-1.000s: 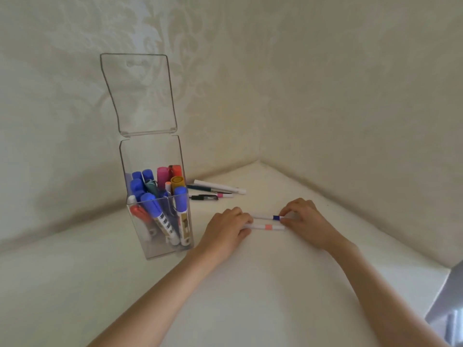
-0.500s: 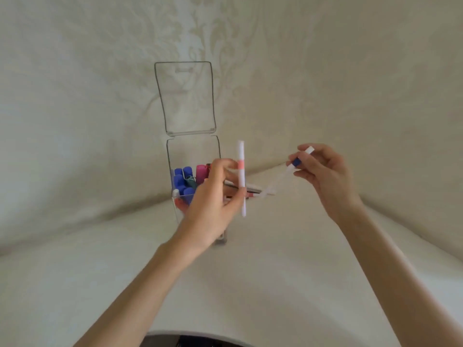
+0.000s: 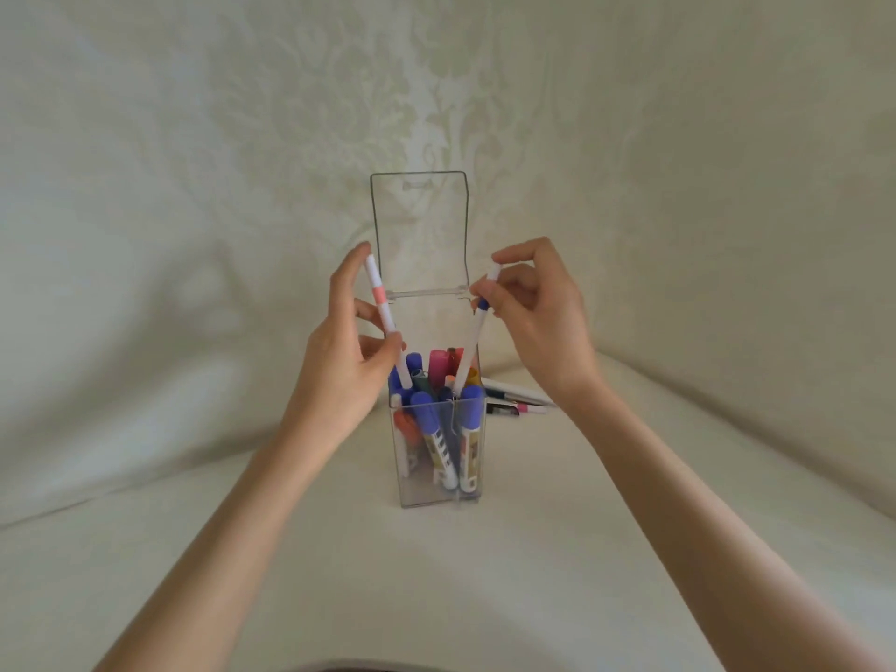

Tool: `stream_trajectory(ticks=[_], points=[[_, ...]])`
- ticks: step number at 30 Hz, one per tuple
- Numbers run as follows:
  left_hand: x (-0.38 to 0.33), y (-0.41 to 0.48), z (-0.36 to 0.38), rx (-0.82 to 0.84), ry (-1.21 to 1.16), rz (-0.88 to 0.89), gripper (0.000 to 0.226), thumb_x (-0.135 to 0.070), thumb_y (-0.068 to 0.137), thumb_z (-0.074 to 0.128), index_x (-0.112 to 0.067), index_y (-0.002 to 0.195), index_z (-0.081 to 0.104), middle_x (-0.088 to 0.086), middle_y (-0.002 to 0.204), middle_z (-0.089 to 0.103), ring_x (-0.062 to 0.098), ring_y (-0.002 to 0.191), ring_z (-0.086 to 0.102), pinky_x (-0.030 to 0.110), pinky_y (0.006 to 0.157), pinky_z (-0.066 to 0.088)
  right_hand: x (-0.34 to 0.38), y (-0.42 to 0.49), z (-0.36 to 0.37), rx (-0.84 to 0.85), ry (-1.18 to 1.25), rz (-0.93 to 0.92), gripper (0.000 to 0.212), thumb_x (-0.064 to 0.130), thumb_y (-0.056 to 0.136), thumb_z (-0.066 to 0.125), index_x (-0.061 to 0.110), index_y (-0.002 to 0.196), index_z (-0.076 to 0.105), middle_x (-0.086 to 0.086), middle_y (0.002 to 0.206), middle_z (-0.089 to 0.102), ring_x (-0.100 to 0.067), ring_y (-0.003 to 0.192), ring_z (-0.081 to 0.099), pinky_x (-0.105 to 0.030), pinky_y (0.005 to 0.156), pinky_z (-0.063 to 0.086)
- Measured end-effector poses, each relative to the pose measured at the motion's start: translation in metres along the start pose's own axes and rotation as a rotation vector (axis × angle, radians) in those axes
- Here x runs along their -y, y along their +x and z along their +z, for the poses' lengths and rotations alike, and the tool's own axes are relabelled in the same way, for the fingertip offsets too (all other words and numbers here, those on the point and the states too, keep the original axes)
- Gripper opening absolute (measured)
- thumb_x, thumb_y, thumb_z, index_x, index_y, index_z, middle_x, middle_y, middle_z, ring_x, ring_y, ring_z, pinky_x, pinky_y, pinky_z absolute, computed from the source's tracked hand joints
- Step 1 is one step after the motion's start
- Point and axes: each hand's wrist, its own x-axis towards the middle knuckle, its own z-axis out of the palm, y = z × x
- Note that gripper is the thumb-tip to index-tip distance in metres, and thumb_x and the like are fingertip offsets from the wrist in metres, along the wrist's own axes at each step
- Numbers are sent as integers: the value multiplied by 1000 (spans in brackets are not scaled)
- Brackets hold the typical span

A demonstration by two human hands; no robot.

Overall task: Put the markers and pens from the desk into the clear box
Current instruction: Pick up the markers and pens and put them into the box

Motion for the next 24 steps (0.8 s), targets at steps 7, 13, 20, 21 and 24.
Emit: stream_trajectory(ticks=[7,13,20,21,24], points=[[8,-11,8,43,142,45,52,-7,85,59,-21,130,36,2,84,63,18,73,64,20,67,49,-18,-16,6,260,-306,30,11,13,88,59,18,93,50,-3,84,64,-10,77,61,-15,70,49],[19,-20,13,118,300,128,19,1,84,51,-9,96,62,1,84,65,26,75,64,36,68,53,-35,-23,3,306,-558,-102,13,16,89,55,8,84,63,-3,84,64,-20,86,52,-16,72,37],[24,-28,17,218,484,221,31,-3,76,41,-4,86,70,12,90,56,32,72,57,42,61,49,-44,-38,-3,420,-712,-214,52,47,91,31,12,71,65,0,96,58,-19,93,41,-34,80,40],[24,-27,16,225,491,210,30,-2,76,42,-4,85,70,12,92,57,33,73,57,42,62,49,-42,-38,-3,438,-719,-203,53,48,91,29,14,72,65,0,99,57,-19,95,40,-34,82,39],[18,-25,15,211,492,230,30,-3,77,42,-5,92,68,11,100,58,30,80,59,40,68,49,-39,-37,-12,468,-626,-143,45,44,94,32,17,91,68,2,107,52,-14,99,36,-25,87,34]])
